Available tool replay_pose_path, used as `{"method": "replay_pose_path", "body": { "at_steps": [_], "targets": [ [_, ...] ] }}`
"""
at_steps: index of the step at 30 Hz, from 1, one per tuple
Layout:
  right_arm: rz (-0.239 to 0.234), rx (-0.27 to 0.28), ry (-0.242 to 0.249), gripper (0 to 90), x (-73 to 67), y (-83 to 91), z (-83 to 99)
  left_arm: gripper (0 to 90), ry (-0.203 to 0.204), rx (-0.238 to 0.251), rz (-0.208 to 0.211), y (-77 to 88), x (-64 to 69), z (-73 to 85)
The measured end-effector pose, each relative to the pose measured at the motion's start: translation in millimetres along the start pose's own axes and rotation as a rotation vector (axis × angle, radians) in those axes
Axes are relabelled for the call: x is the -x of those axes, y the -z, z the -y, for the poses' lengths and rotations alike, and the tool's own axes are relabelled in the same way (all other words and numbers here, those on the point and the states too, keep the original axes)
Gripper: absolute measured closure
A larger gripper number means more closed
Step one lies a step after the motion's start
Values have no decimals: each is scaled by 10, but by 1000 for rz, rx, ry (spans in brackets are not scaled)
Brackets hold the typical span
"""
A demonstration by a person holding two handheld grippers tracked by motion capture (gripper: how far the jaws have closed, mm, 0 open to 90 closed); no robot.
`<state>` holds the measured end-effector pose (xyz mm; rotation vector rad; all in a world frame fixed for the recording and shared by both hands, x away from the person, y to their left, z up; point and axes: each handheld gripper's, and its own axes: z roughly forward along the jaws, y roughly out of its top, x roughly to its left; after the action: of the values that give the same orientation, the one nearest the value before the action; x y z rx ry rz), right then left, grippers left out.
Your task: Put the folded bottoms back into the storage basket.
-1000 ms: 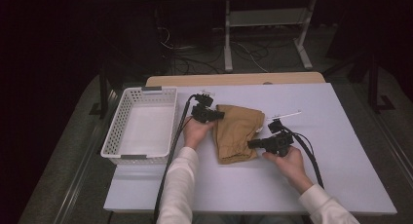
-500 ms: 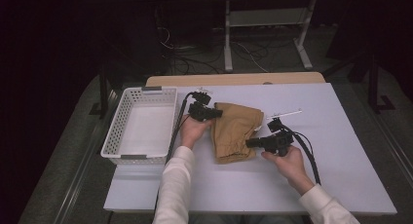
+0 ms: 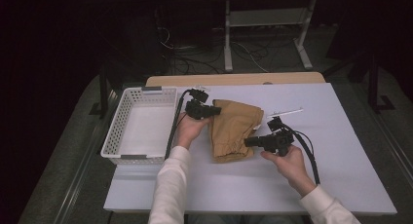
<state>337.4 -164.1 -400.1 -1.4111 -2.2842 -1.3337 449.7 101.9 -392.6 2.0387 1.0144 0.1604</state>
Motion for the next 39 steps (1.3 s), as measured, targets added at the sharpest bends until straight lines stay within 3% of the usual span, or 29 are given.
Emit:
{"method": "replay_pose_path", "body": {
  "at_steps": [10,17,25,39],
  "targets": [
    [-18,18,30,819,-128,47,-54,817,-26,20,-6,208,38,-96],
    [-36,27,58,820,-301,69,-104,817,-55,26,-17,375,75,-187],
    [-55,39,63,820,-380,48,-120,817,-74,25,-26,548,72,-243],
    [-68,44,96,820,-579,-10,-267,817,-71,55,-52,820,-27,-241]
  ]
}}
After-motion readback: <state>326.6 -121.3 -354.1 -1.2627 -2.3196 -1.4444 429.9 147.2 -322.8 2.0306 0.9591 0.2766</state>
